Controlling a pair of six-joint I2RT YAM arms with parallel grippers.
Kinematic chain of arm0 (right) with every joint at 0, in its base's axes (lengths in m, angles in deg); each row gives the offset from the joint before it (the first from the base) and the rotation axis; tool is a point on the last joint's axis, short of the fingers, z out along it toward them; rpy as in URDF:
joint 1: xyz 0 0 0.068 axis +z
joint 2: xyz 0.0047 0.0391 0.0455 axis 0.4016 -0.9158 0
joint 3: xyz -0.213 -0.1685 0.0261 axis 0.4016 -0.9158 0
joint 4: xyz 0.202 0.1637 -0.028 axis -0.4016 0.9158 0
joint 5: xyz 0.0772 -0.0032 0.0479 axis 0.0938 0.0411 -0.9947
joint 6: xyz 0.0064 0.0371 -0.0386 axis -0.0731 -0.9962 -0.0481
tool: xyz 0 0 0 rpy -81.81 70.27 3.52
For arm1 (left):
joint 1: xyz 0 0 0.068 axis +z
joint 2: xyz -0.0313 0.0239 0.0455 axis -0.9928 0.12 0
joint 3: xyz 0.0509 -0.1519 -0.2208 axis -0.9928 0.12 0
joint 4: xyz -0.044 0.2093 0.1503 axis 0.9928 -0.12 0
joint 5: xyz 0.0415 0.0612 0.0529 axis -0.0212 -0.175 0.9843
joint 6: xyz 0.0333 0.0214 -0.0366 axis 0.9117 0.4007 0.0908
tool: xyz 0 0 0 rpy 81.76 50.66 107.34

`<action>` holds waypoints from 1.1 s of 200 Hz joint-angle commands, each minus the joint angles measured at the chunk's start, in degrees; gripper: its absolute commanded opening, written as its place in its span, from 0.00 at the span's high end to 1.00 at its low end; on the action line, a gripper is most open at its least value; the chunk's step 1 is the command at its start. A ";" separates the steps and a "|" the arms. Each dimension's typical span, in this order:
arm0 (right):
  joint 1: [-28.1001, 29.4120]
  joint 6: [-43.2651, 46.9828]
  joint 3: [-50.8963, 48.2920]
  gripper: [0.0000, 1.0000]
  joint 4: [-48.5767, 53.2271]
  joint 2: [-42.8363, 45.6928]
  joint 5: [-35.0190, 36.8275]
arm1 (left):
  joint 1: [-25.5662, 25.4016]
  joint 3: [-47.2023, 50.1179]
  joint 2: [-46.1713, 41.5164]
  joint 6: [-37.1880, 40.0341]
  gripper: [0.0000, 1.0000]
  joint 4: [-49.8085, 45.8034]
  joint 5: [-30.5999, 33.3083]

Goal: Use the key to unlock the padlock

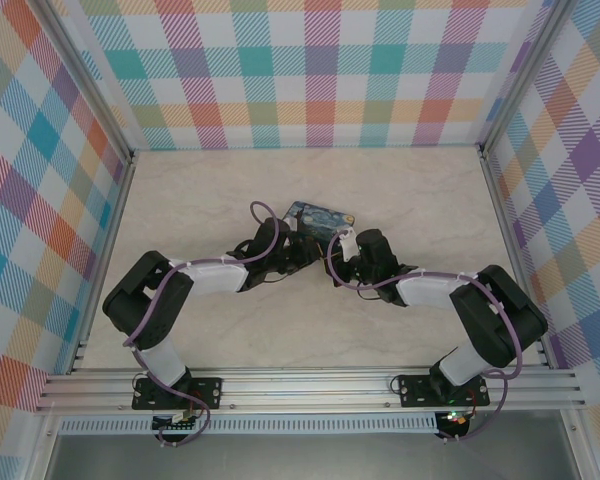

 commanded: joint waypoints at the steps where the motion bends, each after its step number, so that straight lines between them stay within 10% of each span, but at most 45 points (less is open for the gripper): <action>1: -0.40 1.81 0.44 1.00 -5.63 1.96 0.13 | -0.73 -1.54 -1.35 -1.70 0.74 -0.85 -2.88; 126: -1.37 -9.42 -1.63 1.00 -13.93 2.12 -5.12 | -0.76 -1.44 0.07 -2.52 0.73 0.52 -3.33; 220: -1.37 -10.38 -5.42 1.00 -9.19 -3.83 -4.22 | -0.67 1.25 -1.56 -1.91 0.46 -1.91 1.02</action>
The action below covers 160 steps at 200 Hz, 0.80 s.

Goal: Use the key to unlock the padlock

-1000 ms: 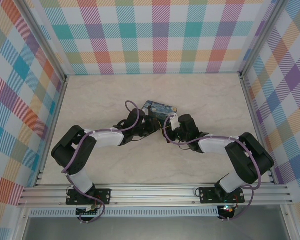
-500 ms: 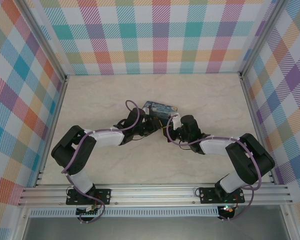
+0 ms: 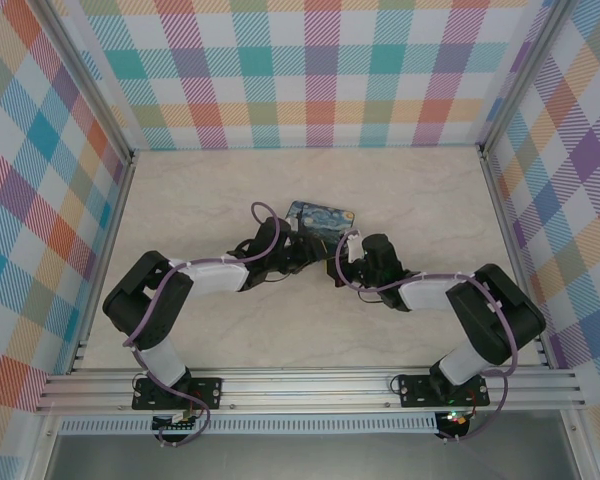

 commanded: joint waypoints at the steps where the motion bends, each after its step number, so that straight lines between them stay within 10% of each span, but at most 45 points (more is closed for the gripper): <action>1: -0.17 -1.05 -1.06 1.00 -0.90 -2.17 -1.26 | -0.56 1.47 -1.62 0.34 0.46 -1.43 1.60; 160: -0.08 -24.65 -1.61 1.00 4.54 1.71 -6.48 | -0.28 12.49 -9.69 -10.63 0.45 6.83 5.12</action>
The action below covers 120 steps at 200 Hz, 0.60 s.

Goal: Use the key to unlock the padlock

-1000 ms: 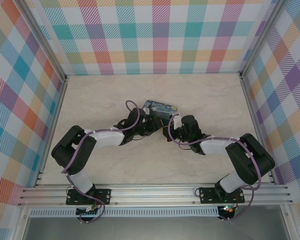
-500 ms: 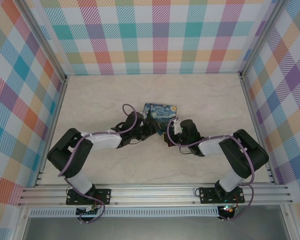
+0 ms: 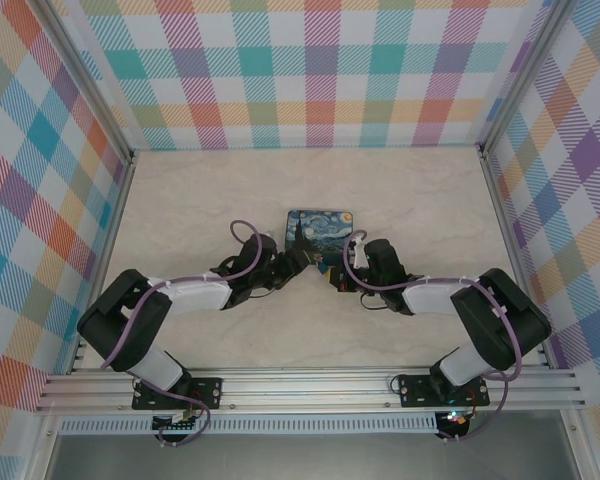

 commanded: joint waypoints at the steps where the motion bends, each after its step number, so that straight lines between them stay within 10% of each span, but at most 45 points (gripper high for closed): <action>1: -0.08 -7.85 0.34 1.00 -1.24 -1.14 -2.67 | -0.32 0.94 -0.12 -4.21 0.46 5.96 -0.45; 120: -0.03 -19.43 2.10 1.00 0.47 -0.23 -3.67 | -2.74 0.54 4.56 -9.05 0.52 12.11 -1.58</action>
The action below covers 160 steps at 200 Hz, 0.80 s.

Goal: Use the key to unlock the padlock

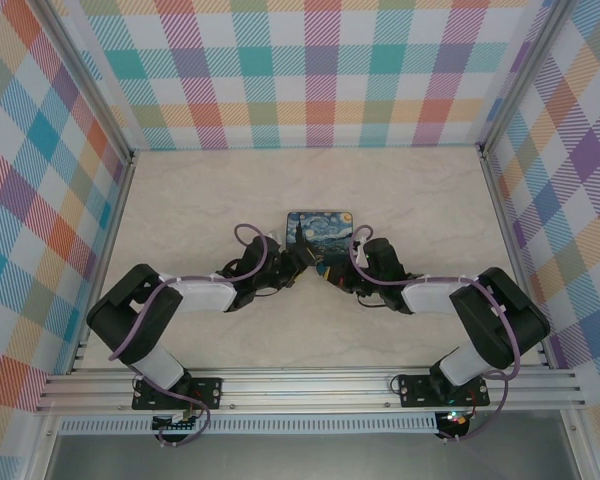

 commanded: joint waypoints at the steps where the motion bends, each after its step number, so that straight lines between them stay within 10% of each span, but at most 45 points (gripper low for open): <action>1: -0.01 -2.87 1.55 1.00 0.38 0.29 -1.23 | -1.32 -0.12 1.06 -1.64 0.52 2.23 -0.89; 160: -0.08 -3.29 1.52 1.00 1.35 0.08 -0.97 | -2.73 -2.77 11.17 -7.20 0.59 11.21 -3.34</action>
